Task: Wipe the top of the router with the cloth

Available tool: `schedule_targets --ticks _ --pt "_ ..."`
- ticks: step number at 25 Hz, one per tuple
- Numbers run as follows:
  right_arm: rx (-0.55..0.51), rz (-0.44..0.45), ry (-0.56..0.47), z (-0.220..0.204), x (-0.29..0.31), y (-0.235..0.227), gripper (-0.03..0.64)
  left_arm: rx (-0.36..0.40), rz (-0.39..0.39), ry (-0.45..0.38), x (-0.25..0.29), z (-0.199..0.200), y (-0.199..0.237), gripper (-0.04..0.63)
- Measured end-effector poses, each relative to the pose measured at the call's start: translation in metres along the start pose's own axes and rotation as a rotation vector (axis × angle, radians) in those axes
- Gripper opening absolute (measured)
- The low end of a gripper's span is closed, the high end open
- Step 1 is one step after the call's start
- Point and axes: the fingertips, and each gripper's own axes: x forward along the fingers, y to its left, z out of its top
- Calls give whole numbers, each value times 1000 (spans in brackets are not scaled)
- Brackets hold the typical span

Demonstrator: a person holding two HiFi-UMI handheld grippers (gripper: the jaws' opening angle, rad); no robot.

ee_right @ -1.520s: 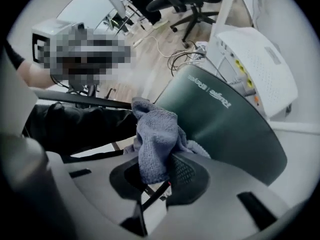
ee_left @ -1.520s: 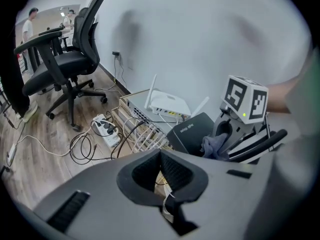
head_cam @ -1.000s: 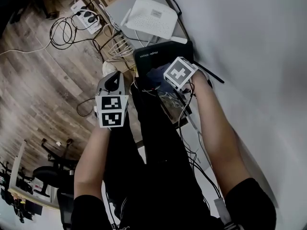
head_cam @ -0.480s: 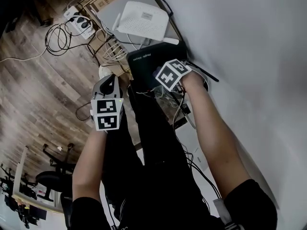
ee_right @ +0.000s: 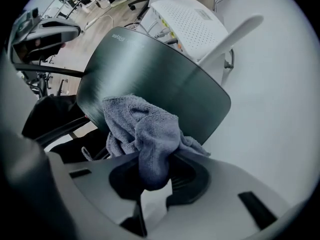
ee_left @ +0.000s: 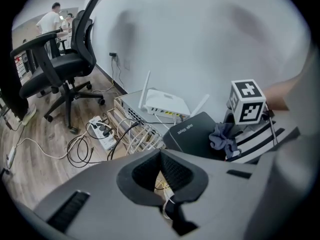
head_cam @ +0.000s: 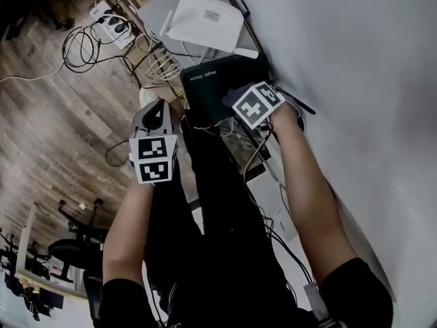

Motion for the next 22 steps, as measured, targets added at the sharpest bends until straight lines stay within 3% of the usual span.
schedule_targets --ticks 3,9,16,22 --pt "36 -45 -22 2 -2 -8 52 -4 6 2 1 -3 2 3" --pt "34 -273 -115 21 -16 -48 51 4 24 2 3 -3 7 3" --pt "77 -378 -207 43 -30 -73 49 12 15 5 10 1 6 3" --pt "130 -435 -226 53 -37 -86 49 7 12 -4 11 3 4 2"
